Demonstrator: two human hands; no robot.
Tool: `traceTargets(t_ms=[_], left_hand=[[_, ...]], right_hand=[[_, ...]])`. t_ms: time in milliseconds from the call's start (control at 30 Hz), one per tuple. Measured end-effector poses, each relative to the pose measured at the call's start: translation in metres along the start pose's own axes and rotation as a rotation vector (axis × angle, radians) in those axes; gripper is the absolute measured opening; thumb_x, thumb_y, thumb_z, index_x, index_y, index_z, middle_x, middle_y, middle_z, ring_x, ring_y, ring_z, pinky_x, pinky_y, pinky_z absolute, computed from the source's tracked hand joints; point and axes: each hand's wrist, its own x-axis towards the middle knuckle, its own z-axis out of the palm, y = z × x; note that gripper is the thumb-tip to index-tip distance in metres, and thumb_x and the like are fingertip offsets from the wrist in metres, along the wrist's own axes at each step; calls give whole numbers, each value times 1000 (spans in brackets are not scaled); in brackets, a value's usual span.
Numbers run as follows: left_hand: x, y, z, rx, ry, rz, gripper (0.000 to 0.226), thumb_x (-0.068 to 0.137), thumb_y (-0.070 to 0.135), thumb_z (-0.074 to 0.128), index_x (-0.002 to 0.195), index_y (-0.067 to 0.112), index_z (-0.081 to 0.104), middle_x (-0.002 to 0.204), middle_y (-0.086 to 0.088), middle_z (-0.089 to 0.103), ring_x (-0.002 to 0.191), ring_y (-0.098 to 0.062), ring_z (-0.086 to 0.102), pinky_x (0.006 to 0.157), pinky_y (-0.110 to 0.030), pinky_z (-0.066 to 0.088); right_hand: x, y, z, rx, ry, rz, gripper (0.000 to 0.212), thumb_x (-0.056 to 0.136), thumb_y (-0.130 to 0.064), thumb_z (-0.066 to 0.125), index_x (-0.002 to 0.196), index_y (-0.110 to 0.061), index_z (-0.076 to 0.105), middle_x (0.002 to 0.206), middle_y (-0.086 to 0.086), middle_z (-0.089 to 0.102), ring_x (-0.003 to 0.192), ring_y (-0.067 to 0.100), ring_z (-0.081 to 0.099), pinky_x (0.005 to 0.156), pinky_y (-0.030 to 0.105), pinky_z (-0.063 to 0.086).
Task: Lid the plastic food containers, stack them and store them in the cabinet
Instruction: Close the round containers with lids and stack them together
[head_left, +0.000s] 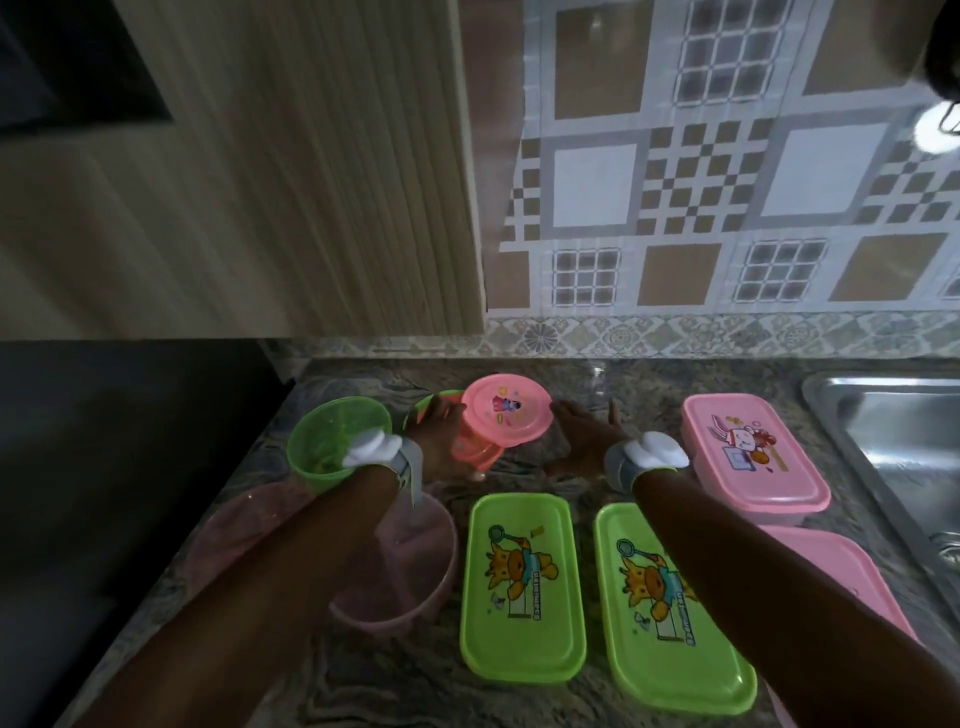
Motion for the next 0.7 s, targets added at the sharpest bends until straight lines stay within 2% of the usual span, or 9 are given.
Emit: traceTargets(t_ms=[100, 200, 333, 433, 467, 533, 600, 633, 700], left_hand=[[23, -18, 1, 3, 74, -56, 111, 67, 46, 88, 154, 19, 24, 155, -11, 31, 146, -31, 28, 118, -42, 29], [45, -26, 10, -61, 93, -55, 105, 63, 41, 92, 148, 15, 36, 149, -11, 46, 138, -30, 44, 113, -38, 38], [61, -39, 19, -265, 62, -99, 106, 64, 33, 92, 151, 12, 35, 150, -13, 47, 136, -29, 49, 115, -40, 40], [71, -40, 24, -356, 50, -88, 105, 67, 25, 93, 152, 14, 33, 151, -11, 48, 137, -26, 49, 113, -40, 42], [71, -38, 27, -367, 64, -56, 105, 67, 24, 93, 153, 14, 33, 151, -9, 47, 137, -23, 49, 112, -35, 41], [76, -36, 32, -336, 122, -7, 104, 67, 26, 93, 153, 15, 34, 152, -6, 47, 136, -14, 46, 103, -11, 33], [77, -35, 36, -339, 188, -13, 98, 72, 19, 90, 152, 7, 34, 152, -12, 45, 138, -20, 44, 92, 4, 22], [77, -34, 37, -362, 206, -13, 94, 74, 13, 88, 150, 2, 35, 151, -18, 45, 140, -27, 44, 95, 5, 24], [75, -33, 35, -359, 221, -16, 91, 74, 12, 88, 149, -1, 37, 147, -20, 48, 137, -32, 46, 111, -12, 35]], right_hand=[[26, 4, 5, 0, -10, 18, 119, 74, -72, 64, 157, -22, -4, 165, -2, 1, 151, 17, 0, 109, 73, -5], [50, 5, 13, 28, -29, 55, 126, 69, -73, 67, 157, -19, -6, 164, -1, -2, 151, 20, -1, 109, 75, -2], [78, 12, 25, -6, 2, 98, 111, 78, -70, 62, 157, -25, -2, 164, 0, -4, 151, 26, -2, 110, 71, -1], [93, 20, 29, 87, 35, 138, 105, 78, -61, 67, 157, -23, 9, 163, 7, 5, 149, 35, 6, 115, 66, 6], [95, 21, 29, 116, 35, 139, 104, 79, -58, 69, 157, -22, 11, 163, 9, 8, 149, 36, 10, 116, 63, 9], [101, 19, 32, 144, 56, 90, 100, 84, -51, 68, 157, -17, 10, 163, 12, 9, 149, 33, 13, 120, 50, 11], [103, 14, 34, 132, 80, 28, 95, 91, -48, 62, 157, -11, 6, 163, 12, 8, 149, 27, 15, 118, 37, 12], [100, 13, 33, 133, 91, 21, 95, 91, -49, 61, 157, -10, 5, 163, 11, 9, 149, 25, 16, 117, 36, 13], [95, 11, 29, 155, 97, 8, 100, 88, -50, 65, 157, -8, 6, 163, 10, 11, 149, 24, 18, 116, 38, 16]])
